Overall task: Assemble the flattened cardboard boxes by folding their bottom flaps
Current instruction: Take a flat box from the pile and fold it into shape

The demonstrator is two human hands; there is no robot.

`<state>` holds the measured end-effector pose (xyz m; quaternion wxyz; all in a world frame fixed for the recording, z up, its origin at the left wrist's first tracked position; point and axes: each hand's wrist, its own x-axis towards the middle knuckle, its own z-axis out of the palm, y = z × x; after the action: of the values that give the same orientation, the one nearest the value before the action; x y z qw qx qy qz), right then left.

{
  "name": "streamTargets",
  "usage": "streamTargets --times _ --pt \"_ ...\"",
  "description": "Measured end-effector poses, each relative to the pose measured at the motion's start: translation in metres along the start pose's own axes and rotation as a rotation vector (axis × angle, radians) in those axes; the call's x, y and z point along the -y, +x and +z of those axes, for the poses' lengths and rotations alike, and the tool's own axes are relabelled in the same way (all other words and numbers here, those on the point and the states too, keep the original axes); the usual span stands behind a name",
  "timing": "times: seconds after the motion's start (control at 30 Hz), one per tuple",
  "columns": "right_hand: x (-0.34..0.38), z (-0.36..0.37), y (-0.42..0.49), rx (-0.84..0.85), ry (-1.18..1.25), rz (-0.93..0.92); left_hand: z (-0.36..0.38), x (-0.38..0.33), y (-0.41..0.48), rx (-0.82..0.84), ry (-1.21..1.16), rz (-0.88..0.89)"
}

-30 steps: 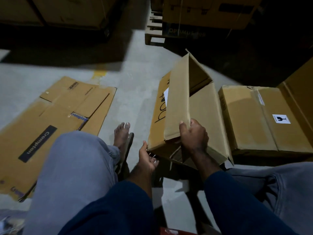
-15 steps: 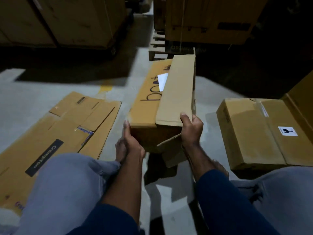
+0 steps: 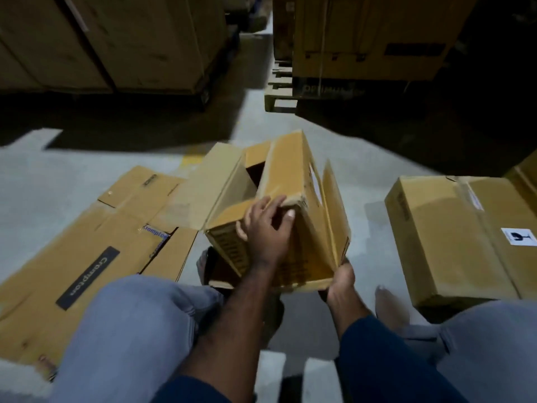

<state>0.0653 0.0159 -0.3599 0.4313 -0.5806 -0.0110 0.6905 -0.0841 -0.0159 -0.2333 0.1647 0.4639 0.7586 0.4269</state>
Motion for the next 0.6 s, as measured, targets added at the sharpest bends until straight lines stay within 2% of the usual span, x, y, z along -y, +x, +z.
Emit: streamTargets --times 0.07,0.17,0.23,0.3,0.33,0.4,0.47,0.53,0.6 --pt "-0.010 -0.020 0.017 -0.077 -0.200 0.047 0.015 0.017 -0.016 0.111 0.086 0.030" --pt "-0.002 -0.014 -0.016 -0.050 -0.350 0.011 0.031 0.023 -0.035 0.209 0.274 0.036" --pt "0.005 -0.007 -0.030 -0.112 -0.406 -0.143 0.041 0.025 -0.039 0.256 0.315 0.004" --pt "0.015 0.001 -0.044 -0.262 -0.485 -0.338 0.051 0.034 -0.044 0.356 0.263 -0.046" --pt "0.020 0.007 -0.051 -0.277 -0.544 -0.460 0.054 0.040 -0.048 0.429 0.205 -0.077" --pt "0.030 0.023 -0.062 -0.178 -0.740 -0.708 0.054 0.044 -0.058 0.525 0.139 -0.138" --pt "0.033 0.035 -0.062 -0.076 -0.997 -0.813 0.049 0.046 -0.061 0.435 0.190 -0.204" --pt "0.026 0.037 -0.056 -0.067 -1.326 -0.770 0.041 0.048 -0.058 0.226 0.289 -0.308" --pt "0.012 0.028 -0.053 -0.082 -1.537 -0.683 0.029 0.054 -0.050 0.036 0.327 -0.466"
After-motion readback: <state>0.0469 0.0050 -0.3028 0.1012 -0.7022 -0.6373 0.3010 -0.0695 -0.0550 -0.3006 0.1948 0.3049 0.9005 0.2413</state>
